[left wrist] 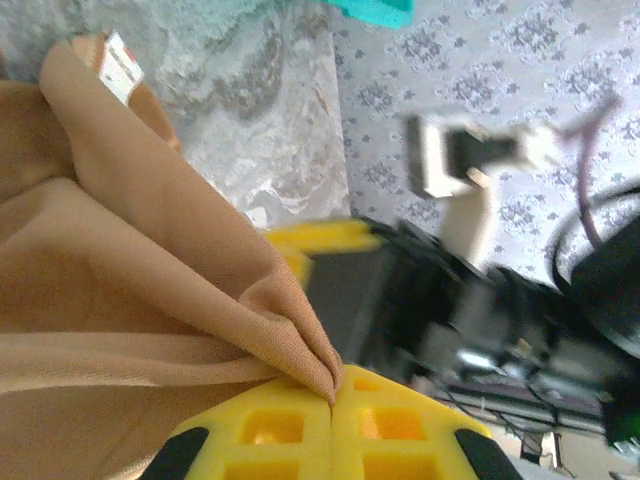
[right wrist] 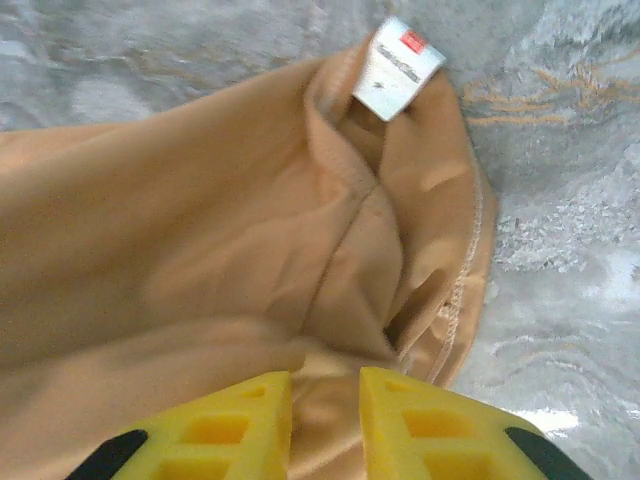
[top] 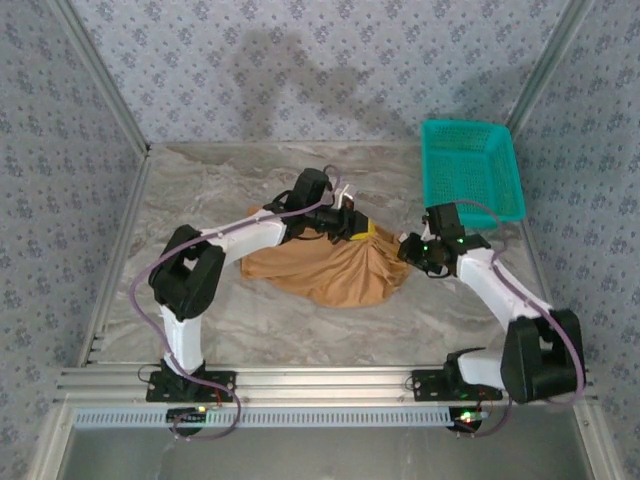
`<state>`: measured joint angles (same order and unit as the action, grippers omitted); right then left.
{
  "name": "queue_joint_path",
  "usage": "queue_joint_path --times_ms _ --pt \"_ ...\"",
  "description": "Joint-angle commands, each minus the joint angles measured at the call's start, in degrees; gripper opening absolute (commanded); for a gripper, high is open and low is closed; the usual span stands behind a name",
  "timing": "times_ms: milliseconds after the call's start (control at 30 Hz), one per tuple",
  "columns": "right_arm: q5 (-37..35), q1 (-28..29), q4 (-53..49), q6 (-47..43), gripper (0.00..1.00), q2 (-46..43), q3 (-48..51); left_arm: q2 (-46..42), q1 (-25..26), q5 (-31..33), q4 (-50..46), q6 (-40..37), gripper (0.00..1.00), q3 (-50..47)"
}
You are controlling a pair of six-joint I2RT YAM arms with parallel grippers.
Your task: Fold the inside-out t-shirt
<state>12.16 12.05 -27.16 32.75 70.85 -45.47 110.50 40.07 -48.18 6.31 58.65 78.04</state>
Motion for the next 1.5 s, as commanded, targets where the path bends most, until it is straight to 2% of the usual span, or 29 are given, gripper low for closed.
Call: queue_joint_path --times_ms 0,167,333,467,800,967,1000,1133,1167,1467 --pt "-0.96 1.37 -4.47 1.61 0.28 -6.00 1.08 2.18 -0.66 0.66 2.05 0.76 0.00 -1.08" --pt "1.07 4.35 -1.15 5.30 0.30 -8.44 2.72 3.39 -0.56 1.16 1.98 1.11 0.00 -0.52" --pt "0.47 7.79 2.41 7.37 0.22 -2.51 1.27 3.40 -0.60 1.55 1.52 1.11 0.00 -0.17" --pt "-1.44 8.94 4.88 9.18 0.22 3.56 -0.68 3.32 -0.44 1.73 1.37 1.20 0.00 -0.17" --pt "-8.00 9.44 10.86 14.77 0.42 12.91 -3.02 2.82 0.15 1.47 0.64 0.85 0.00 -0.06" --pt "-8.53 9.04 13.10 16.11 0.44 16.87 -4.10 2.70 0.44 1.34 0.55 0.76 0.00 -0.01" --pt "-8.67 8.95 12.72 15.98 0.40 18.01 -4.88 2.58 0.42 1.34 0.60 0.76 0.00 0.03" --pt "-6.77 8.91 10.37 14.27 0.03 19.35 -7.59 2.75 -0.04 1.34 -0.56 0.00 0.00 0.83" --pt "-6.18 9.04 9.57 13.82 0.00 18.41 -7.93 2.79 -0.33 1.34 -1.28 -0.37 0.00 1.29" --pt "5.79 9.24 6.02 8.25 0.00 -1.64 -5.10 6.48 -4.84 1.65 -4.18 -2.23 0.00 6.04"
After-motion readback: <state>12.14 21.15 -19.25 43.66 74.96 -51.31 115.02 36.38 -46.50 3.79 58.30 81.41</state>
